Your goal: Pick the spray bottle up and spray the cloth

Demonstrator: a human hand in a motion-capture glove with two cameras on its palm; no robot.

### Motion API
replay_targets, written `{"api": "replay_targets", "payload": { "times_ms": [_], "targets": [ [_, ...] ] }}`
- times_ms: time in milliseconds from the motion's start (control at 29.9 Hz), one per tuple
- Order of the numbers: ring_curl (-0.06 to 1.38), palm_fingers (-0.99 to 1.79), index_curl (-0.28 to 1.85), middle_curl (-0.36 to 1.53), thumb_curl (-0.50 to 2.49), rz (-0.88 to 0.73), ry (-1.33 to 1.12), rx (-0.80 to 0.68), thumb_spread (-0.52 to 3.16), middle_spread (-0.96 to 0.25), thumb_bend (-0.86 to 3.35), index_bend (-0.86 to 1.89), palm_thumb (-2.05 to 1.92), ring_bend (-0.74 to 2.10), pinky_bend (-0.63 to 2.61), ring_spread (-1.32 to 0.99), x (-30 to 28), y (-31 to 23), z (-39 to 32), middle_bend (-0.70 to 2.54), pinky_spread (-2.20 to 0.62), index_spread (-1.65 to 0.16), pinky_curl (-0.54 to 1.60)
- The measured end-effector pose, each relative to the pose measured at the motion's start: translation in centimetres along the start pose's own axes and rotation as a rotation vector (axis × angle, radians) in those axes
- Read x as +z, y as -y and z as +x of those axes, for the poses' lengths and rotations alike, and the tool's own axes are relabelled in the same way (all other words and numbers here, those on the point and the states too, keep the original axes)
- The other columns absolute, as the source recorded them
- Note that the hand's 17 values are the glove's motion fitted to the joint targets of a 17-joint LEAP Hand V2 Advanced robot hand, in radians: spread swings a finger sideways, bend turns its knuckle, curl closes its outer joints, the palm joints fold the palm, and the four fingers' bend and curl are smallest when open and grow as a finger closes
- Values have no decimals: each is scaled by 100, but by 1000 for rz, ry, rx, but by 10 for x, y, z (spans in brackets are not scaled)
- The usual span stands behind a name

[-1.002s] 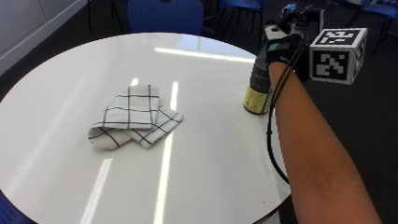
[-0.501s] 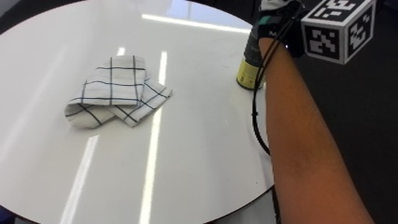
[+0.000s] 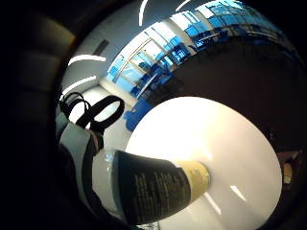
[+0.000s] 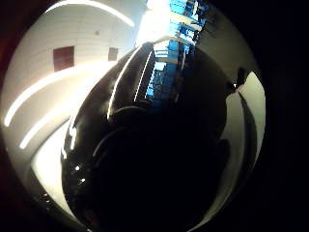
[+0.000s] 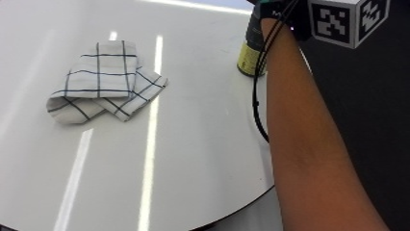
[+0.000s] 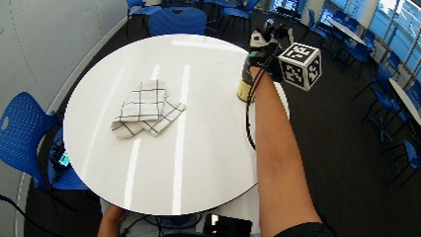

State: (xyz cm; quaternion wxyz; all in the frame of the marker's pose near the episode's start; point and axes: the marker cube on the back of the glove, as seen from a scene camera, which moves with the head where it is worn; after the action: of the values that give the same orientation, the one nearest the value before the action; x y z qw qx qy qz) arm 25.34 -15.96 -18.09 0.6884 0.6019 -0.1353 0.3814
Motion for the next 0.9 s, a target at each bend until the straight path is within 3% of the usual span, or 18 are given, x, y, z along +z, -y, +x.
{"api": "replay_targets", "payload": {
  "times_ms": [568,902],
  "targets": [
    [45,140,58,52,76,-49,-80,4,47,-25,-3,41,88,58,40,-24,22,-25,33,62,-30,-30,37],
    [45,139,58,51,78,-320,-115,59,47,-23,-2,41,89,59,39,-22,17,-49,92,63,-28,-29,38]
  ]
}}
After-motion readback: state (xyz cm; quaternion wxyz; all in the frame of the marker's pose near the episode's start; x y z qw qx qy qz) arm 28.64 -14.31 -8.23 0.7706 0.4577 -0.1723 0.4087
